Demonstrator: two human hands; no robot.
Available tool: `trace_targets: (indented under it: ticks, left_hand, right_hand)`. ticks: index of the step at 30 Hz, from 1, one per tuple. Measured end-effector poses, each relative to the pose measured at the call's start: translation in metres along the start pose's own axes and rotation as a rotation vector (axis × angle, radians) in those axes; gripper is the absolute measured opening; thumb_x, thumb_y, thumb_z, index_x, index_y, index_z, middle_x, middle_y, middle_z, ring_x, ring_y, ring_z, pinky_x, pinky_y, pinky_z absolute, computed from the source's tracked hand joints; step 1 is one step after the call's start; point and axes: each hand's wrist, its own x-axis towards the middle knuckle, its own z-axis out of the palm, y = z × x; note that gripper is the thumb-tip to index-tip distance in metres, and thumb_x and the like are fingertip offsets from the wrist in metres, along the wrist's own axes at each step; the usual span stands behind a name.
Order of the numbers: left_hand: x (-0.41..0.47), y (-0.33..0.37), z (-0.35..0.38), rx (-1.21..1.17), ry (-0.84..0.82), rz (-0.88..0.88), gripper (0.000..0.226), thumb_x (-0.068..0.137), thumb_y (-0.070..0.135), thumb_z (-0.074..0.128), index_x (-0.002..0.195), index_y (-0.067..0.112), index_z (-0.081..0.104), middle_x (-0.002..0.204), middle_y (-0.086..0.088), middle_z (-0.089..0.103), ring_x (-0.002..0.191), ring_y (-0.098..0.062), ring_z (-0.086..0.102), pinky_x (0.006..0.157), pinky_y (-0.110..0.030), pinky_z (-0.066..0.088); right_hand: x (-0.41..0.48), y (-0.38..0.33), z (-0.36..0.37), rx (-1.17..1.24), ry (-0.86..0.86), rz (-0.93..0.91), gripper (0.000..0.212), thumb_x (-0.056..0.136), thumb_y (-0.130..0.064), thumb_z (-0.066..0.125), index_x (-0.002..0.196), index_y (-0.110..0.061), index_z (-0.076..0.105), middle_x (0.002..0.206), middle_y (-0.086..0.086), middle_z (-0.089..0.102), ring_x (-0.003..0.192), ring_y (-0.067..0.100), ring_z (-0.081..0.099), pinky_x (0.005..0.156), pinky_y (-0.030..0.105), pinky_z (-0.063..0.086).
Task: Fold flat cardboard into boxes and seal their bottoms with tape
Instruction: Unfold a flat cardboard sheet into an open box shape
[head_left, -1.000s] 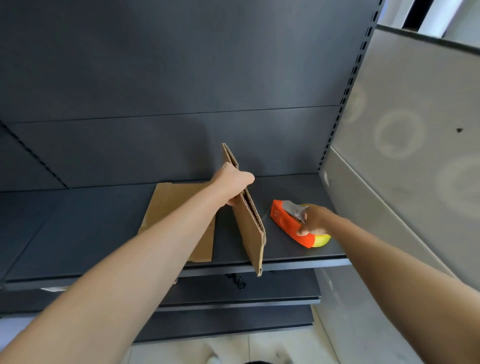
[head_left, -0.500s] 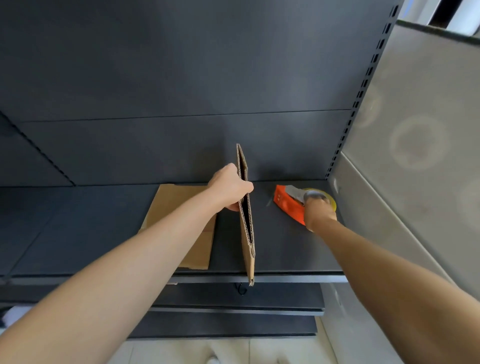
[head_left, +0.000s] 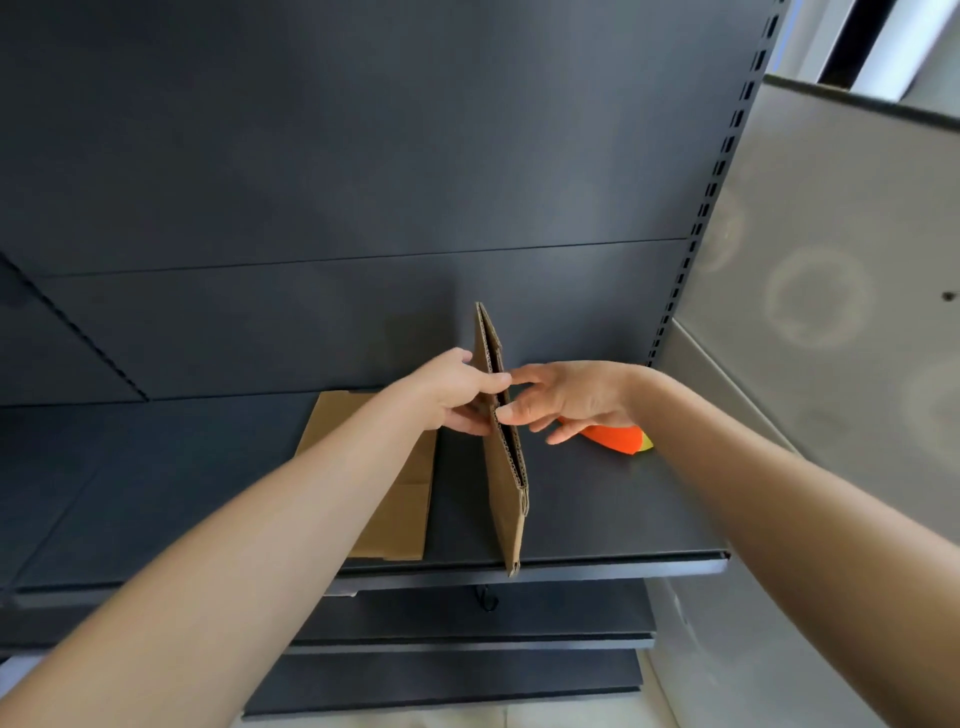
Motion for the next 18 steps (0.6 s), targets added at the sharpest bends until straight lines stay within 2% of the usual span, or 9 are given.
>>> trace_targets:
  ticks: [2,4,6,11,15,18]
  left_hand:
    - [0.000,-0.001,-0.002,-0.002,-0.006,-0.012,0.068,0.088,0.016,0.066,0.145,0.014,0.030,0.124,-0.014,0.057,0.095,-0.030,0.067,0.069,-0.039,0.059]
    - [0.001,-0.001,-0.003,0.010,-0.005,0.001,0.052,0.089,0.015,0.065,0.135,0.010,0.041,0.113,-0.013,0.062,0.088,-0.027,0.069,0.071,-0.039,0.060]
    - [0.002,-0.003,-0.004,0.030,0.000,0.025,0.045,0.090,0.015,0.064,0.130,0.009,0.045,0.111,-0.014,0.064,0.088,-0.026,0.069,0.073,-0.039,0.060]
    - [-0.001,-0.011,-0.007,0.033,-0.036,0.055,0.052,0.091,0.022,0.062,0.137,0.013,0.040,0.117,-0.009,0.061,0.098,-0.027,0.066,0.079,-0.040,0.057]
    - [0.000,-0.016,-0.011,0.033,-0.032,0.079,0.070,0.089,0.019,0.065,0.147,0.020,0.026,0.139,-0.010,0.048,0.112,-0.031,0.060,0.087,-0.044,0.055]
    - [0.000,-0.018,-0.013,0.034,-0.014,0.110,0.069,0.090,0.015,0.064,0.148,0.019,0.026,0.141,-0.010,0.046,0.116,-0.031,0.057,0.091,-0.045,0.053]
  right_hand:
    - [0.003,0.002,0.004,-0.060,0.085,0.025,0.084,0.080,-0.035,0.074,0.149,-0.025,0.026,0.141,0.005,0.048,0.115,0.024,0.054,0.087,0.030,0.051]
    - [0.005,0.002,0.007,-0.087,0.144,0.046,0.083,0.083,-0.032,0.072,0.150,-0.022,0.025,0.141,0.008,0.048,0.112,0.025,0.056,0.089,0.031,0.052]
    - [0.005,0.002,0.010,-0.096,0.157,0.057,0.078,0.085,-0.031,0.071,0.149,-0.020,0.027,0.140,0.008,0.048,0.112,0.026,0.058,0.090,0.032,0.053]
    - [0.001,0.002,0.011,-0.076,0.182,0.058,0.063,0.088,-0.027,0.067,0.144,-0.021,0.038,0.137,0.006,0.051,0.103,0.024,0.063,0.085,0.031,0.056]
    - [-0.002,0.004,0.011,-0.079,0.200,0.060,0.039,0.090,-0.025,0.062,0.128,-0.024,0.053,0.128,0.005,0.056,0.101,0.024,0.065,0.088,0.034,0.056]
    - [-0.003,0.006,0.015,-0.039,0.199,0.051,0.043,0.091,-0.025,0.061,0.132,-0.025,0.050,0.128,0.005,0.057,0.101,0.024,0.065,0.088,0.034,0.056]
